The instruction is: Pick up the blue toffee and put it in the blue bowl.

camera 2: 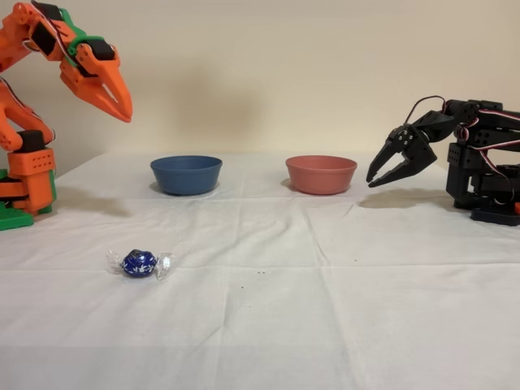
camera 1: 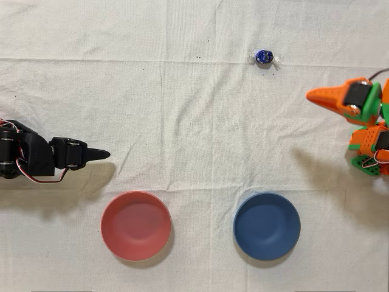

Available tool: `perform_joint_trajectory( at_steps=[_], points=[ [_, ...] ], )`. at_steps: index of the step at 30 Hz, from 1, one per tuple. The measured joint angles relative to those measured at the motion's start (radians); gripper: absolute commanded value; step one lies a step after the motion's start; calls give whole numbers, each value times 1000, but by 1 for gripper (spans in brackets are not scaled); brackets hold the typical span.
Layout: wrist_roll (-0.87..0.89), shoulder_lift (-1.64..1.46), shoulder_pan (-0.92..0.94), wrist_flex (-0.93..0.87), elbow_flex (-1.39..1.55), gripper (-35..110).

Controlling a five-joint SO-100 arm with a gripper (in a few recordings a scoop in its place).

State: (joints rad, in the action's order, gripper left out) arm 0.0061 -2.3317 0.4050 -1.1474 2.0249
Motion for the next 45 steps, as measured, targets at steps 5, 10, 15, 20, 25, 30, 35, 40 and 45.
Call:
perform_joint_trajectory(
  at_steps=[5,10,15,20,25,30,35,40,45],
  points=[
    [49,112,78,0,-20,0],
    [141,253,153,12,-54,0],
    [213,374,230,35,-91,0],
    [215,492,255,0,-179,0],
    [130,583,252,-20,-255,0],
    [140,637,249,-15,-264,2],
    [160,690,256,21,-264,5],
    [118,744,276,52,-265,8],
    [5,802,281,55,-310,10]
  ],
)
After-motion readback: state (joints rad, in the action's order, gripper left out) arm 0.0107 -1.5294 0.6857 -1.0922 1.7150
